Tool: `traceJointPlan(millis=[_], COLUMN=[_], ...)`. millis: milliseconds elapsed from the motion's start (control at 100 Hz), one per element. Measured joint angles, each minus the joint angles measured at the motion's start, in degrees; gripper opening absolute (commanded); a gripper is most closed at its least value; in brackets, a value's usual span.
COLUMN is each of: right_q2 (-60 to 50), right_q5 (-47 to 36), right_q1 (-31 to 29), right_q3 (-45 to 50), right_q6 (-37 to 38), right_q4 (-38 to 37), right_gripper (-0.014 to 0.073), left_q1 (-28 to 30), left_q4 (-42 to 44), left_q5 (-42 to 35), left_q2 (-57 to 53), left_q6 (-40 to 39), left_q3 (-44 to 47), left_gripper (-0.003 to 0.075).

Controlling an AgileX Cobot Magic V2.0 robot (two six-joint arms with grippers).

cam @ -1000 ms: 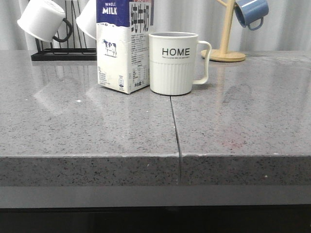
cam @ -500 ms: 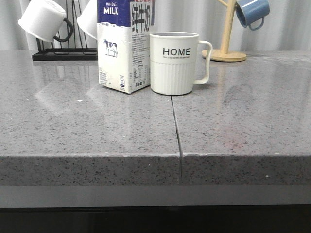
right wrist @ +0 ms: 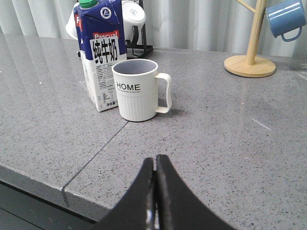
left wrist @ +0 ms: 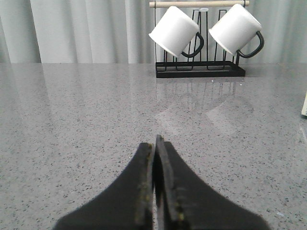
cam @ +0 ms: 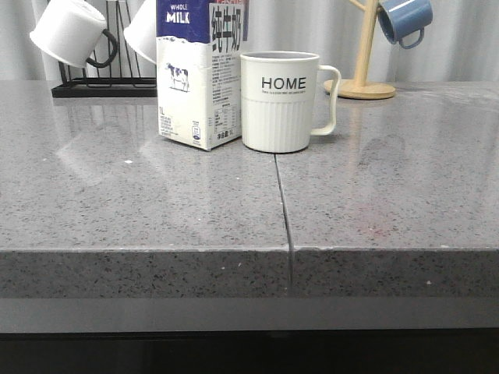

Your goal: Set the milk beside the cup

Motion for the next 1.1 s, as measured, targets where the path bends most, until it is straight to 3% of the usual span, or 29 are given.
traceJointPlan(millis=[230, 600, 780, 1100], right_q2=[0.0, 1.0, -4.9, -5.9], right_q5=[-5.7, -27.1, -26.3, -23.6], right_q1=[-1.4, -21.0, -24.4, -24.7], right_q3=[1.9, 19.8, 21.8, 21.8], right_q6=[0.0, 0.1, 0.2, 0.5], right_q4=[0.0, -4.8, -5.3, -5.4], right_gripper=[-0.0064, -0.0064, -0.0064, -0.0064], left_q1=[0.0, 0.0, 0.0, 0.0], left_q4=[0.0, 0.0, 0.0, 0.0], left_q5=[0.0, 0.0, 0.0, 0.0], left_q2=[0.0, 0.0, 0.0, 0.0], left_q6=[0.0, 0.0, 0.0, 0.0], left_q3=[0.0, 0.0, 0.0, 0.0], left_gripper=[-0.0020, -0.0020, -0.0020, -0.0020])
